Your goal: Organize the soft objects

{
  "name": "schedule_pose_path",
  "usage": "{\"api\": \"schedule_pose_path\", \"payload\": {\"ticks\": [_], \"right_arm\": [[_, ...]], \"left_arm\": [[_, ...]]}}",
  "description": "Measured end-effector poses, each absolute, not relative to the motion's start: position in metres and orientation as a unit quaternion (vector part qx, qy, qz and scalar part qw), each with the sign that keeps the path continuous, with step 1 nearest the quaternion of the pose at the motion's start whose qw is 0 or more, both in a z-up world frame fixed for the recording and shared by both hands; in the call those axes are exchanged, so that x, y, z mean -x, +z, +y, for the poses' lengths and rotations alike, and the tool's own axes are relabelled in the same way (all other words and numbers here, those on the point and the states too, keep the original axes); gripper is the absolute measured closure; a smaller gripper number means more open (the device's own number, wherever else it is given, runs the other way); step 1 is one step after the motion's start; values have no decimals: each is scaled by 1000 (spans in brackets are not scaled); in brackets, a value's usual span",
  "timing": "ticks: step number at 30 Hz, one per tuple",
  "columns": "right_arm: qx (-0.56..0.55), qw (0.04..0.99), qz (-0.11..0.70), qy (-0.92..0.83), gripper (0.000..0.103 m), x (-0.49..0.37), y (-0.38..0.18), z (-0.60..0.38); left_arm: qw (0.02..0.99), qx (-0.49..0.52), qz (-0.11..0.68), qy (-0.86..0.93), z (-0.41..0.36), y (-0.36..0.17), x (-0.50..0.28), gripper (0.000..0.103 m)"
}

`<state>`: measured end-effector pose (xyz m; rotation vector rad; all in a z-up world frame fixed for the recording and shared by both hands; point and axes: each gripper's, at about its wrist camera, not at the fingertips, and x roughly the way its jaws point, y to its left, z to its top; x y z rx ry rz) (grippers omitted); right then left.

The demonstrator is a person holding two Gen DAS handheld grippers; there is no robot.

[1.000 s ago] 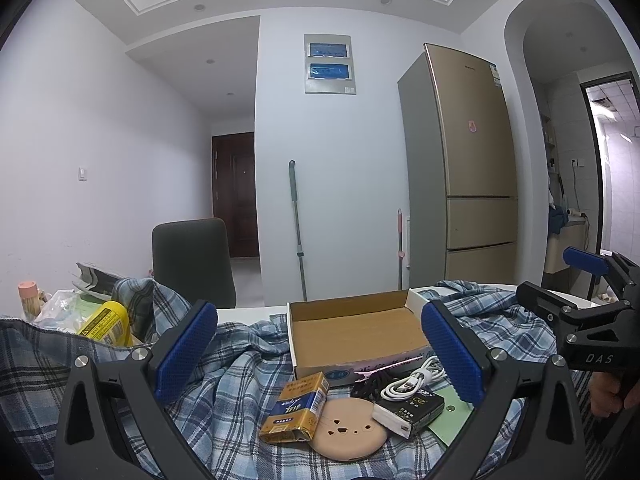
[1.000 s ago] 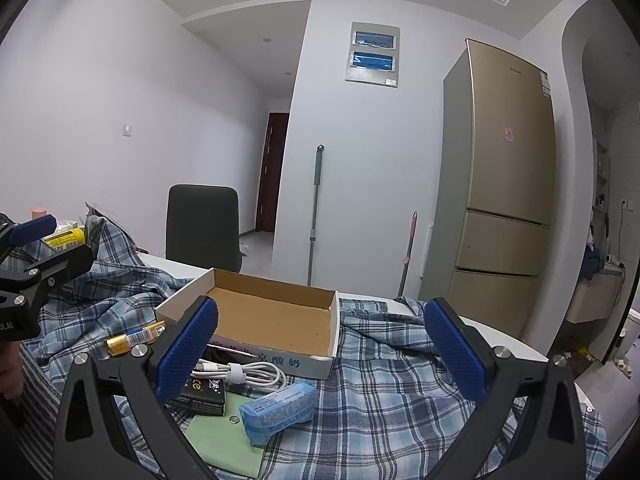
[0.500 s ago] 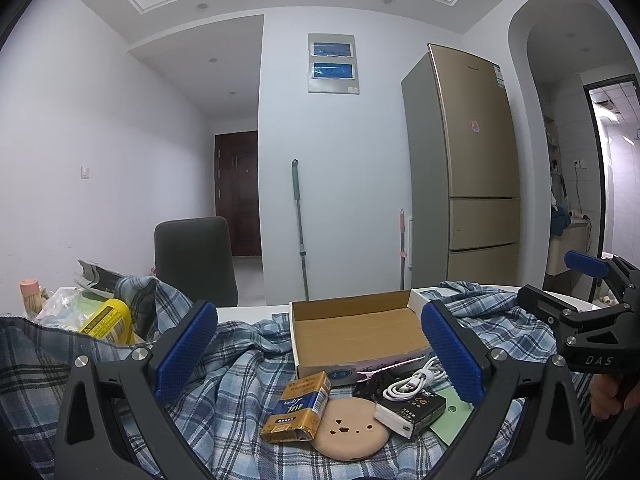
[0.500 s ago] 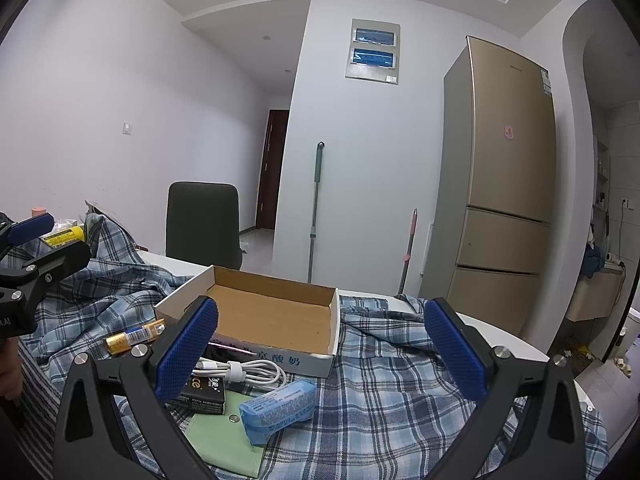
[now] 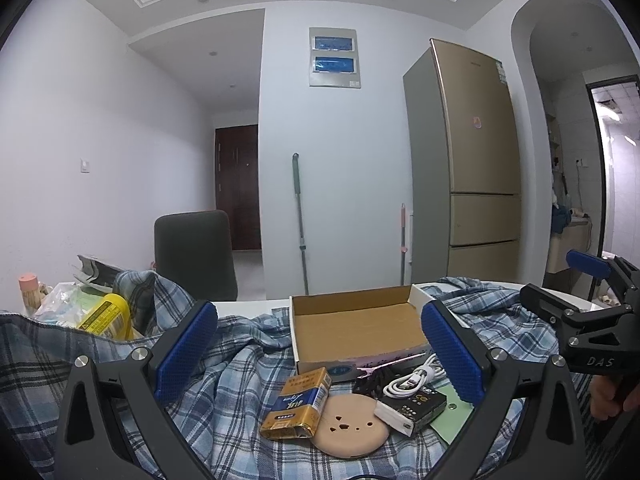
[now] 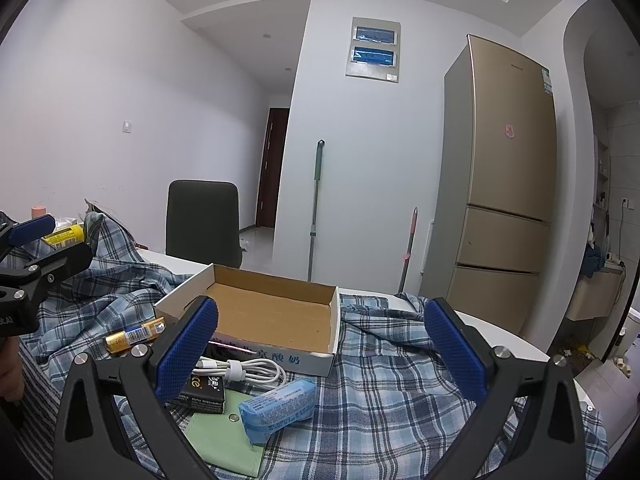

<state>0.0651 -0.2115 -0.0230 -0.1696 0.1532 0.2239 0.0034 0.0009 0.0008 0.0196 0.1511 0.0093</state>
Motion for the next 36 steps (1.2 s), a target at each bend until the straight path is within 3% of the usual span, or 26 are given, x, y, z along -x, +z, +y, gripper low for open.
{"api": "schedule_pose_path", "payload": {"ticks": [23,36], "right_arm": [[97,985,84,112,0,-67,-24,-208],[47,977,148,147,0,-88,-22,-224]], "left_arm": [[991,-8,133,-4,0,-7,-24,0],[981,-7,189,-37,1,3,-29,0]]}}
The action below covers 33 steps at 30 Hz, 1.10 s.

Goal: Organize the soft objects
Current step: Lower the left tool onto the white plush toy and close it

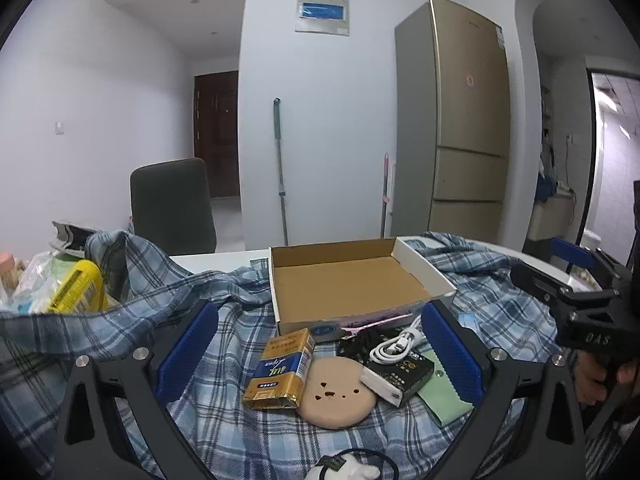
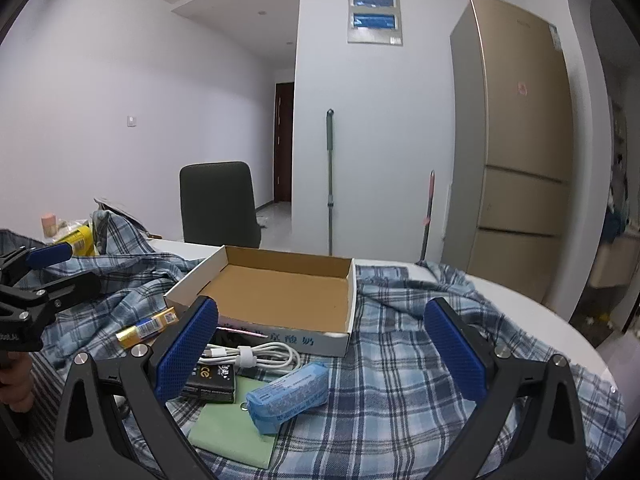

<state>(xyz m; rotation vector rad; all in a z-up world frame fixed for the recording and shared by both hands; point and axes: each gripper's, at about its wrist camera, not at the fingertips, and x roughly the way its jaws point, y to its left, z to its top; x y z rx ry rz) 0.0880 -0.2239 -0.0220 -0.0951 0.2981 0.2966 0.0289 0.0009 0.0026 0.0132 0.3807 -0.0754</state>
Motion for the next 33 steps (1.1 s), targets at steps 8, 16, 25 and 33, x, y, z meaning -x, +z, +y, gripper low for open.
{"api": "schedule_pose_path", "payload": {"ticks": [8,16,25,33], "right_arm": [[46,959,216,177,0,-72,-6,-208],[65,958,225,167,0,-51,-22,-202],[59,945,274,167,0,-69,-50,-203],[43,941,290,171,0,-74,-56,-209]], "left_arm": [[972,0,229,-42,10,10,-5,9],[954,29,295,-44,22,-11,9,17],[922,36,375,-84,11,-31,2,19],[894,26,439,-88,7,-54,-20,34]]}}
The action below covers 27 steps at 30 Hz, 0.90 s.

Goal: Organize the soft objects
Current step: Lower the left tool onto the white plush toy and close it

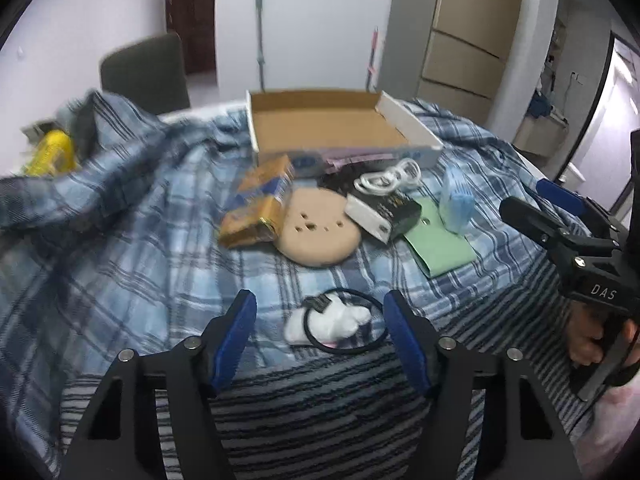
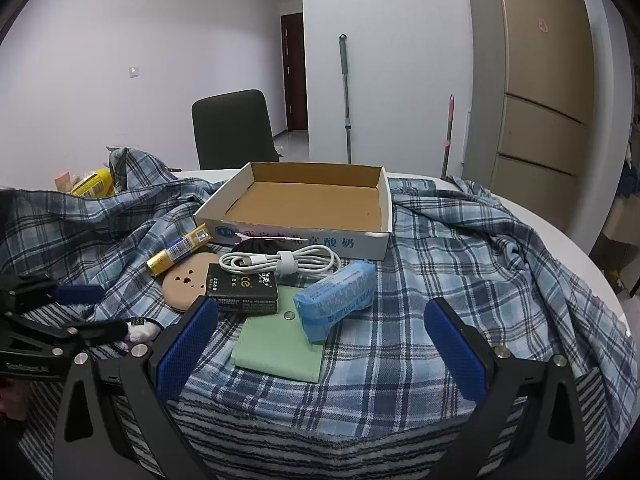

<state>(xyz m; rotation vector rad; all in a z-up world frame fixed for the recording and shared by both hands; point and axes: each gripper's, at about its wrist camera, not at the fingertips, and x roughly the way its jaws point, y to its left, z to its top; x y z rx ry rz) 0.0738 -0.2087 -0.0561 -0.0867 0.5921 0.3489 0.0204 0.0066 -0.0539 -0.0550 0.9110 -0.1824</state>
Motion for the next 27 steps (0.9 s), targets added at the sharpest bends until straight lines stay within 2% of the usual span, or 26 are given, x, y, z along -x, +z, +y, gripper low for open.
{"api": "schedule_pose_path", "payload": {"ticks": [2,4,8,12,15,20,27], "right_arm": [[37,939,294,173,0,-75,-57,-211],[32,938,300,172,0,-78,-58,-211],[23,936,305,173,0,-80,-60,-214],[23,936,305,174,0,-80,-60,-214],[26,936,307,173,0,-79,-61,-214],[34,934,309,174,0,-80,-62,-210],[37,939,297,170,0,-77,-61,-210]], "left_arm": [[884,36,457,-93,9,-58,-26,35],[876,29,472,-91,9,-63,-31,42],[859,32,500,-103,8,-73,-40,42],[859,31,500,-106,7,-80,-42,51],[865,35,489,-105,9,-79,-40,64],[881,42,459,-107,13,-76,-32,68],[921,59,370,-108,23,-52,-9,69]]}}
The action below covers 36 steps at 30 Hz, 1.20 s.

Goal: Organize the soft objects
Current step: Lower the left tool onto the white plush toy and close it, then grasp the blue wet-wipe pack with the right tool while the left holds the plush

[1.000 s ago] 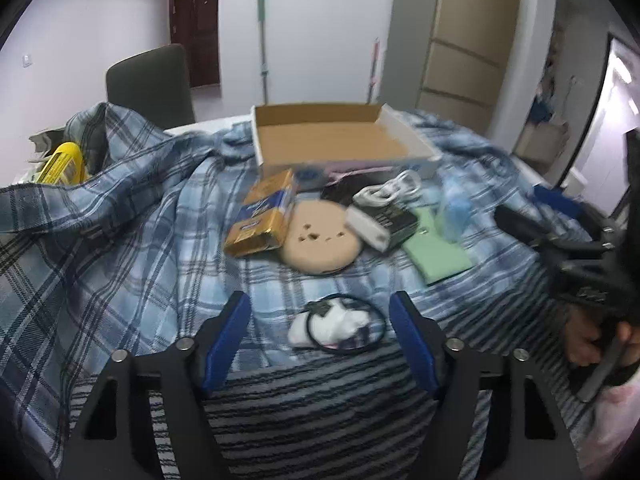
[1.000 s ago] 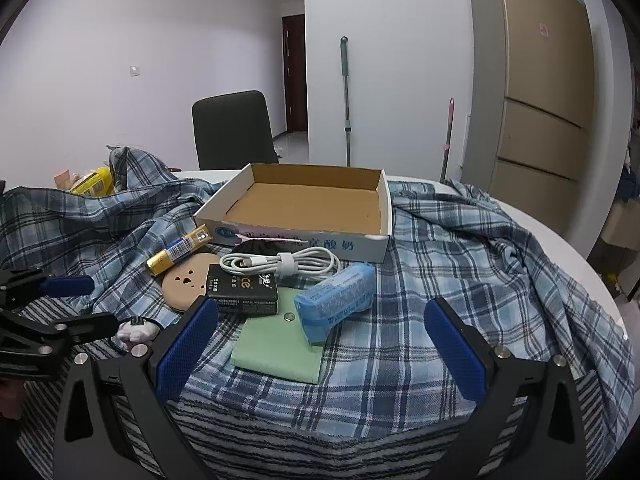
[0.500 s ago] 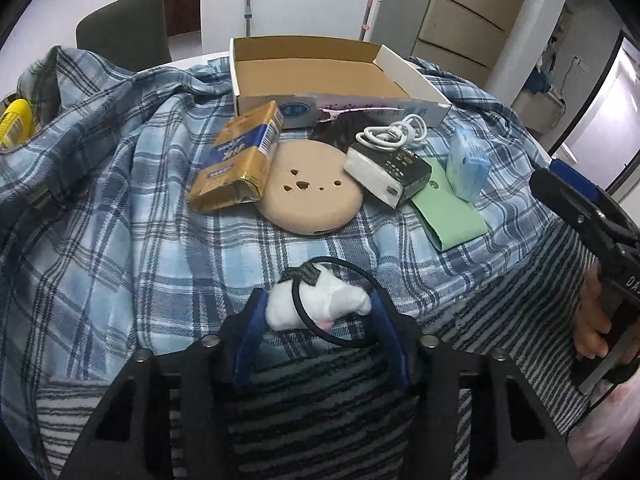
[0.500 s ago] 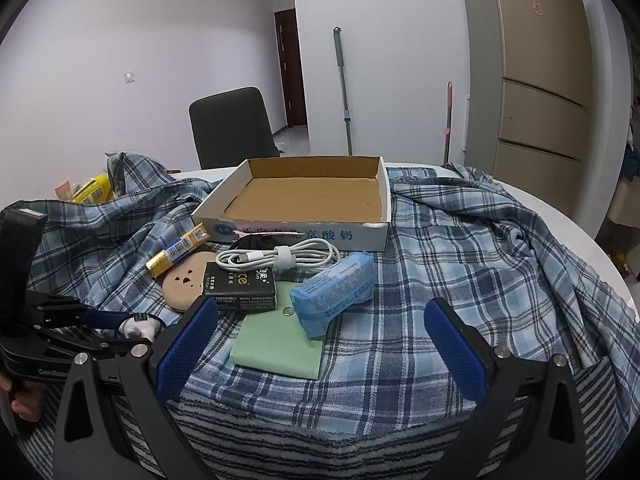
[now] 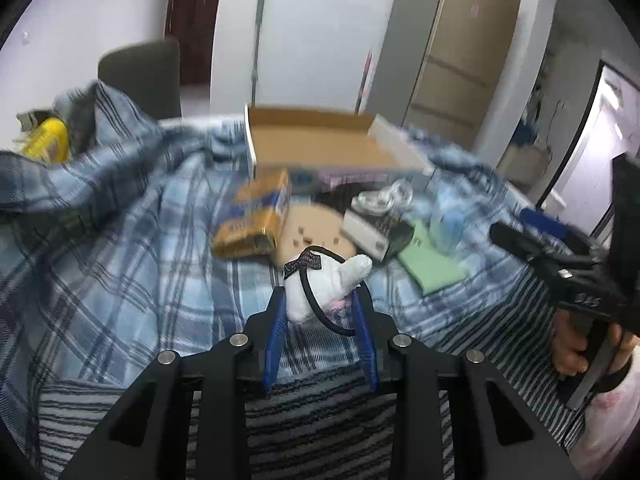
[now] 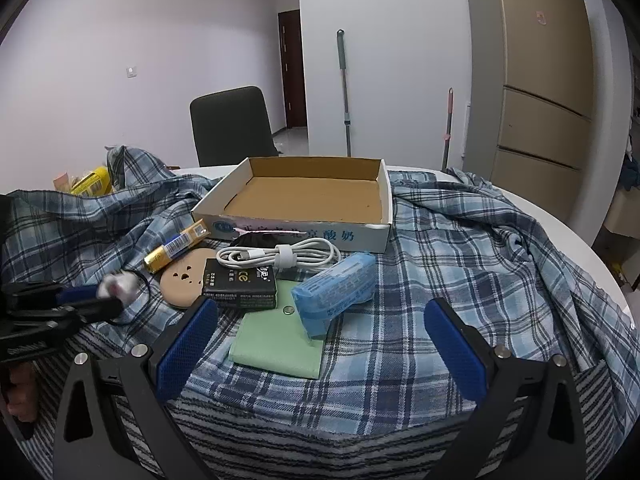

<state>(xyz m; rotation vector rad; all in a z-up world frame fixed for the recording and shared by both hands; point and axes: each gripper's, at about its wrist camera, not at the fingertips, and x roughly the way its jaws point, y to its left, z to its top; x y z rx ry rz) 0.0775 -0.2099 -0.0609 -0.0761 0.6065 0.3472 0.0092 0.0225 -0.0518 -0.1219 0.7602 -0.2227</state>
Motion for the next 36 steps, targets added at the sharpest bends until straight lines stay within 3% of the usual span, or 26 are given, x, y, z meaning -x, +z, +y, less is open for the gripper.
{"api": "schedule_pose_path", "payload": {"ticks": [5,14,17,22,26,33,36], "right_arm": [[38,936,308,165,4,-82,-64,-210],[56,919,368,130,22,-105,-68,-189],[65,918,373,118,22,-115,-70,-180],[81,913,387,103,37,-132,-85,-171],[85,909,394,107,58,-135,-93,-169],[76,908,394,125,76,-121,-89,-174],[67,902,400,151,78,-103,-84,-179]], "left_arm": [[939,62,324,-103,27,-39,4,69],[941,63,319,-87,30,-38,6,69],[939,57,331,-79,29,-42,2,69],[941,64,323,-79,32,-41,6,69],[939,70,327,-79,34,-42,5,69],[942,68,323,-68,34,-40,7,69],[941,70,323,-69,35,-40,6,69]]}}
